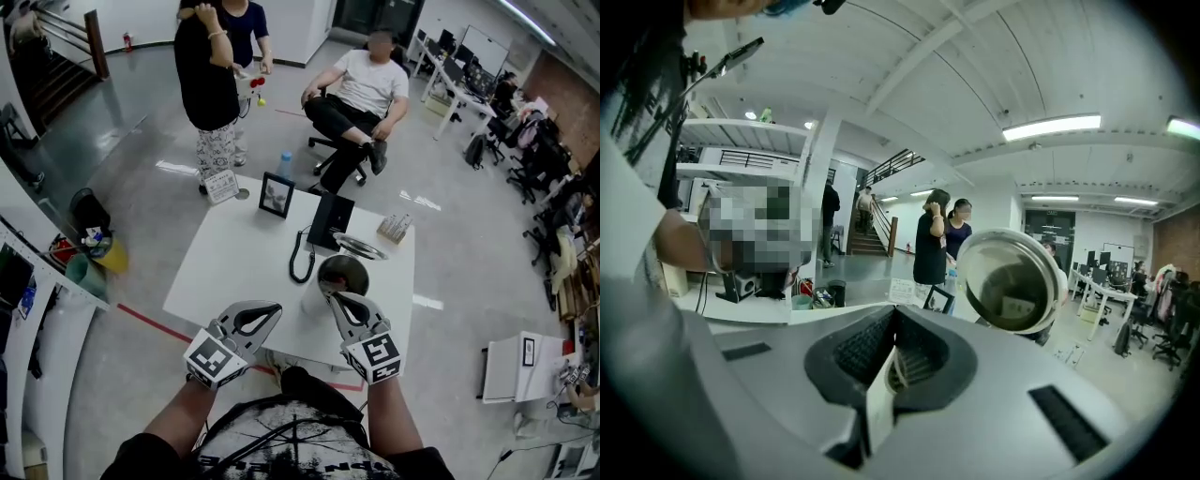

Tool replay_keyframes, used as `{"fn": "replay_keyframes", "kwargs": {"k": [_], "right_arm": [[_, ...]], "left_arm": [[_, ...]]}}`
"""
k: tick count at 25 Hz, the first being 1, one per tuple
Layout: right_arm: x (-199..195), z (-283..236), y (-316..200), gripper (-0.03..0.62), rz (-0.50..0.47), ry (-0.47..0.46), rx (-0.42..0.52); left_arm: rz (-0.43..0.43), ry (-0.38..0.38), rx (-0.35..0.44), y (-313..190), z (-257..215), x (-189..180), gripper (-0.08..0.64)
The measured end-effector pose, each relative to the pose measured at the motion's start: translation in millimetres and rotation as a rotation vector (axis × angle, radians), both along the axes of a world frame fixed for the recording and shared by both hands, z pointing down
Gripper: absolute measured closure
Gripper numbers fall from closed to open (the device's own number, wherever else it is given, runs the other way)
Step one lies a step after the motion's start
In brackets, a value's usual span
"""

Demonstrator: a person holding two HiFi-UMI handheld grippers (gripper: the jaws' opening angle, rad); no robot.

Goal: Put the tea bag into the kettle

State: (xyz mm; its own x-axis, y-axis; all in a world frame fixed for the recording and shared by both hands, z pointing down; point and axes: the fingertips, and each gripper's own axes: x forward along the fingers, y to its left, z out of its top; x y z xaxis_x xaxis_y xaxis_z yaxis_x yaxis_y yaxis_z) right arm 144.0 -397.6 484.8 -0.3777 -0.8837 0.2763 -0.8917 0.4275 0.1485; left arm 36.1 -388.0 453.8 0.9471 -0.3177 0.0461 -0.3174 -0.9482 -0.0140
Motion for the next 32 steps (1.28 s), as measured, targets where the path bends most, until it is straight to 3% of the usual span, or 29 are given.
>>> {"fn": "replay_keyframes", "kwargs": {"k": [9,32], "right_arm": [[-31.1,-7.0,17.4,0.581,-0.064,0.002,0.035],[-92.5,-18.6,43.1,0.581,-0.207,-0.012,0.096]], "left_arm": [[-0.042,0.013,0.012,19.6,-3.2,-23.5,0.552],[-0.164,-0.037,0.021,50.3,-3.4,-84.3,0.552]]}}
